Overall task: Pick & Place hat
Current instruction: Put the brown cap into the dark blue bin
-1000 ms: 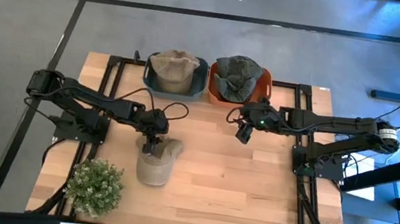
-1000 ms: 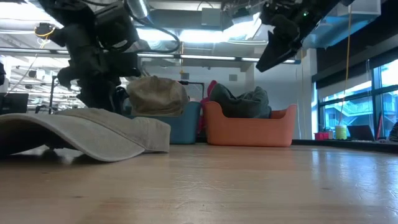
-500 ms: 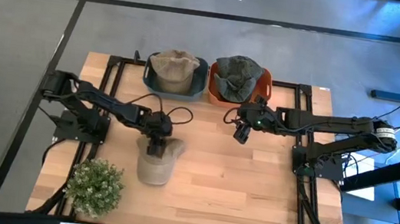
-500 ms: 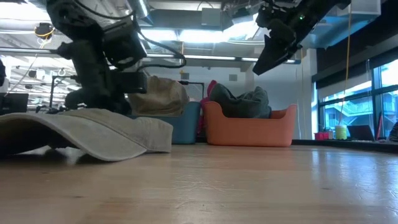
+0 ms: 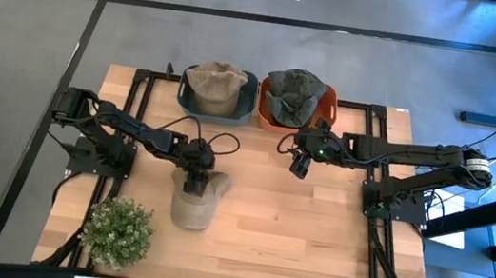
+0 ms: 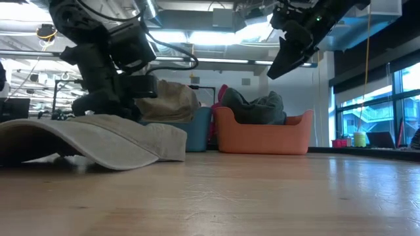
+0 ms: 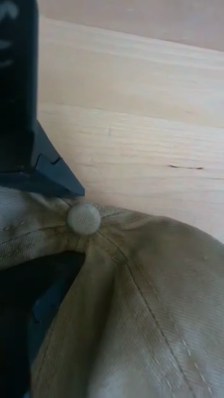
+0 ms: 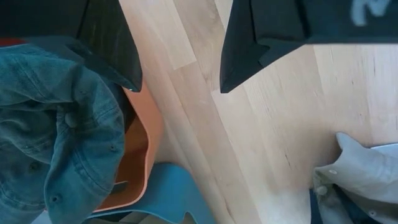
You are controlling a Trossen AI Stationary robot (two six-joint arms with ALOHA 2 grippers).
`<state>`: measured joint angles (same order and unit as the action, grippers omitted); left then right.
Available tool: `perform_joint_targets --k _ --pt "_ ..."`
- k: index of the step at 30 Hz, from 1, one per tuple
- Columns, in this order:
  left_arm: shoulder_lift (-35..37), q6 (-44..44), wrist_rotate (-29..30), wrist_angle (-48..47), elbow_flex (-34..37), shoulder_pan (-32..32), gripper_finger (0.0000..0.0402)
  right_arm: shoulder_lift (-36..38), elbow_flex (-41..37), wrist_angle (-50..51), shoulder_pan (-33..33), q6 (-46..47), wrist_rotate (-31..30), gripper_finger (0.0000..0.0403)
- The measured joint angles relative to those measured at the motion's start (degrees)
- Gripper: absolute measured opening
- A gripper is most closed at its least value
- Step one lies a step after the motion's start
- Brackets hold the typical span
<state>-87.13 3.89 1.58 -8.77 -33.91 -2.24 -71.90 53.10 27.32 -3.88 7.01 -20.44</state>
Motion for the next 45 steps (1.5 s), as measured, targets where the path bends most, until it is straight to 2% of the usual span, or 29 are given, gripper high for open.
perform_joint_targets --k 12,16,26,37,40,45 --pt "0.16 -0.14 0.09 -0.63 -0.61 0.02 0.0014 0.02 0.00 0.85 0.00 0.00 0.06 0.0217" --pt "1.12 -0.88 0.07 -6.07 -3.51 0.00 0.0012 0.02 0.00 1.46 0.00 0.00 0.20 0.0217" --pt "5.70 -3.38 3.02 -25.80 -18.92 0.00 0.0008 0.04 0.00 3.31 -0.02 0.00 0.19 0.0217" --pt "10.40 -10.82 9.76 -37.96 -34.56 0.37 0.0007 0.04 0.00 5.09 -0.01 -0.02 0.17 0.0217" --pt "11.35 -12.61 13.75 -39.60 -38.25 0.39 0.0007 0.04 0.00 5.79 -0.02 -0.02 0.17 0.0217" --pt "11.67 -18.55 24.47 -41.71 -43.22 -0.05 0.0007 0.04 0.00 5.77 0.00 0.00 0.13 0.0217"
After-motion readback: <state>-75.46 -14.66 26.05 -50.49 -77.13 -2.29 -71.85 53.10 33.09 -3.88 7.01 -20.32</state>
